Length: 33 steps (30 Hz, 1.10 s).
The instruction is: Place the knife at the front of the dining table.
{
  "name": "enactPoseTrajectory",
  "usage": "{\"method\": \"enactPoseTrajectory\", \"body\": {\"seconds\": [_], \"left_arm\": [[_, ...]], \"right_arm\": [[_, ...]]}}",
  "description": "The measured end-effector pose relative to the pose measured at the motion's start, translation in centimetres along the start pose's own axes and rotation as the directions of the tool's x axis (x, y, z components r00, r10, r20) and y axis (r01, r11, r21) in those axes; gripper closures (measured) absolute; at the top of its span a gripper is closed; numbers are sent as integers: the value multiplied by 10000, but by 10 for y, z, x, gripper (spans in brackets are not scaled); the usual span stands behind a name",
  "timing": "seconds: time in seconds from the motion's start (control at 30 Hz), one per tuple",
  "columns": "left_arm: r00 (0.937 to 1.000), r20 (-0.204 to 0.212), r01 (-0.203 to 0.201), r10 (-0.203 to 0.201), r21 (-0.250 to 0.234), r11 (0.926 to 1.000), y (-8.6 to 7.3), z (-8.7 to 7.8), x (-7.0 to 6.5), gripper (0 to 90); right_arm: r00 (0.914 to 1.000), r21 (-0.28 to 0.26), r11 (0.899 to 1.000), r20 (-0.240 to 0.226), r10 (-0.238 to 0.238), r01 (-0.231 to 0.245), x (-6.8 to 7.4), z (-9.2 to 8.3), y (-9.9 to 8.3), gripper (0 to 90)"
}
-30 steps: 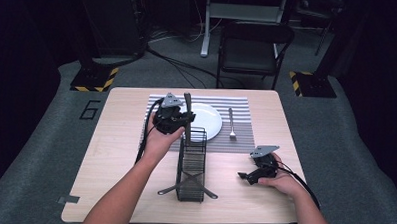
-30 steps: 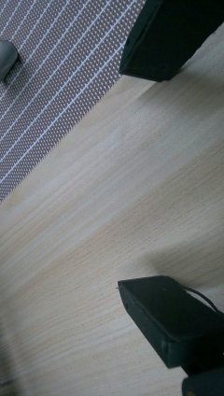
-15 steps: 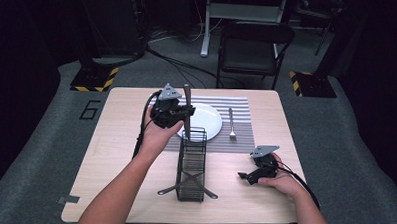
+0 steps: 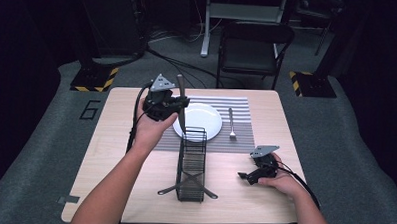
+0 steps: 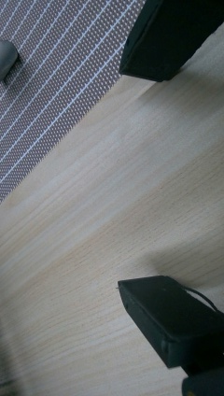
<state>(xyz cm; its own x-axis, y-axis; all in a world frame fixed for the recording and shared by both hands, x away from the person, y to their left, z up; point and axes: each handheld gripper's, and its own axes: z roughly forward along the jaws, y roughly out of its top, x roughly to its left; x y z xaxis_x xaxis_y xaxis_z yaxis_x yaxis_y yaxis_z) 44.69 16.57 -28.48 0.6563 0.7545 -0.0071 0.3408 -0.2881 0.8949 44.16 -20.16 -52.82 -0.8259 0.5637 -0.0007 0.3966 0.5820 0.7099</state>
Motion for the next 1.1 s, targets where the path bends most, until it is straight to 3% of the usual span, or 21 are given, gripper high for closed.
{"method": "enactPoseTrajectory", "body": {"seconds": [0.2, 0.6, 0.83, 1.1], "left_arm": [[9992, -369, 121, -124, -79, 9999, 1, -4, 11, 810], [9928, -1061, 552, -550, -6, 9985, -12, 3, 37, 811], [9877, -1332, 812, -817, -96, 9967, -21, 7, 49, 812], [9771, -1864, 1063, -1024, 112, 9943, -40, 15, 63, 812]], "right_arm": [[10000, 3, 10000, -4, -15, 15, 0, 0, 0, 0], [10000, 7, 10000, -3, -13, 13, 0, 0, 0, 0], [10000, 9, 10000, -7, 18, -18, 0, 0, 0, 0], [10000, 10, 10000, -6, -29, 29, 0, 0, 0, 0]]}}
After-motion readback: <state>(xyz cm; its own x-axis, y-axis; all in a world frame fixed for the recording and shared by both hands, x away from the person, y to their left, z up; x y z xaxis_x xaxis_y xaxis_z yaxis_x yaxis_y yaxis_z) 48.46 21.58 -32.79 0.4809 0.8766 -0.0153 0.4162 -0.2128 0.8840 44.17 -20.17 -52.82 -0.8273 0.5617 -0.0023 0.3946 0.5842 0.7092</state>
